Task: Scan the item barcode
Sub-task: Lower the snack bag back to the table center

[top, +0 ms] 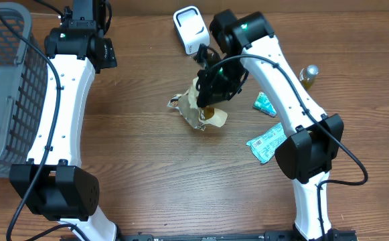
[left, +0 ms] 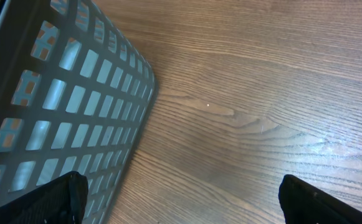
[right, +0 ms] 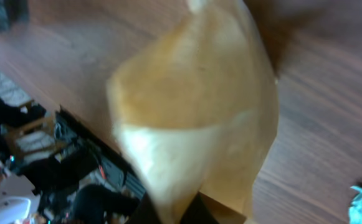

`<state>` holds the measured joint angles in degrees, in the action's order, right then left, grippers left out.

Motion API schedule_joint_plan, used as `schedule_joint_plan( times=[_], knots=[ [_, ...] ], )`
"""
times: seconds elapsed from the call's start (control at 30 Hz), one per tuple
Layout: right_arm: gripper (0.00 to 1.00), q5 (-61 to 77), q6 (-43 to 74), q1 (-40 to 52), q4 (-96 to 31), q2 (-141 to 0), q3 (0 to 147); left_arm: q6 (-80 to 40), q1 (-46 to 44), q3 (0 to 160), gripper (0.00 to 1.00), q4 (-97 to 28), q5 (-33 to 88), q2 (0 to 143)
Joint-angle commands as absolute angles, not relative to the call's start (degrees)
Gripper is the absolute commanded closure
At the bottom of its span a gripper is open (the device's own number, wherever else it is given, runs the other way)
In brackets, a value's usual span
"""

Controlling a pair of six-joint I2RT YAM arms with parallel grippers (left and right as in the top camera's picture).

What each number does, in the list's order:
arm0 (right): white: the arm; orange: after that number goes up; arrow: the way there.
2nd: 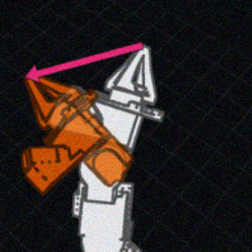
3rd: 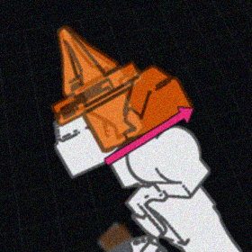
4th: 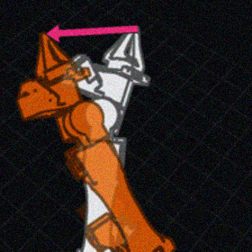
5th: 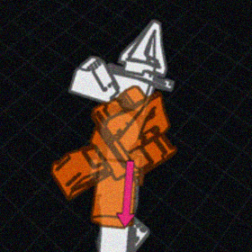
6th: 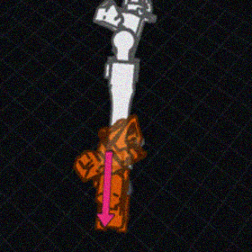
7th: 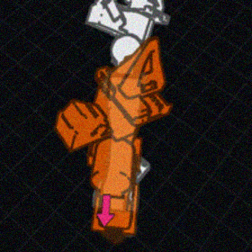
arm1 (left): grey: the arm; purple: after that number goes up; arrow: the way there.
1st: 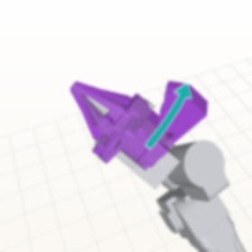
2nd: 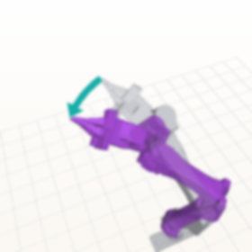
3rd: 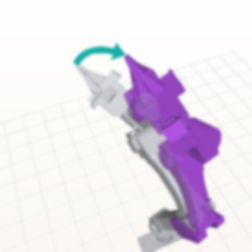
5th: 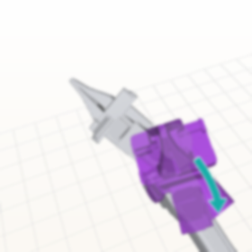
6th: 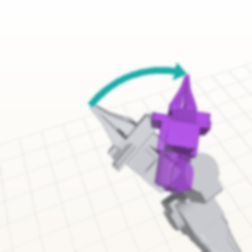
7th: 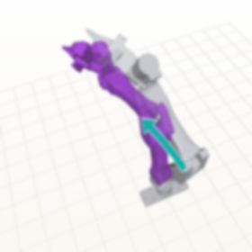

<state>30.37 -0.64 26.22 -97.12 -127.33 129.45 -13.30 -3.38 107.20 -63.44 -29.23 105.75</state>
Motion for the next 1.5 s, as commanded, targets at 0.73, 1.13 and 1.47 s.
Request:
schedule_joint_plan(
  times=[0.73, 1.13, 1.47],
  knots=[
    [0.37, -0.62, 13.26, 21.87, -84.9, -126.37, 121.86, -12.82, -3.68, 108.12, 0.0, -63.37, -29.98, 104.68],
    [0.32, 6.55, 14.02, 25.69, -73.45, -128.49, 121.64, -12.82, -3.68, 108.09, 0.0, -63.4, -29.98, 104.68],
    [0.51, -0.47, 18.31, 29.08, -67.44, -129.19, 104.38, -12.82, -3.68, 108.09, 0.0, -63.37, -29.98, 104.68]
  ],
)
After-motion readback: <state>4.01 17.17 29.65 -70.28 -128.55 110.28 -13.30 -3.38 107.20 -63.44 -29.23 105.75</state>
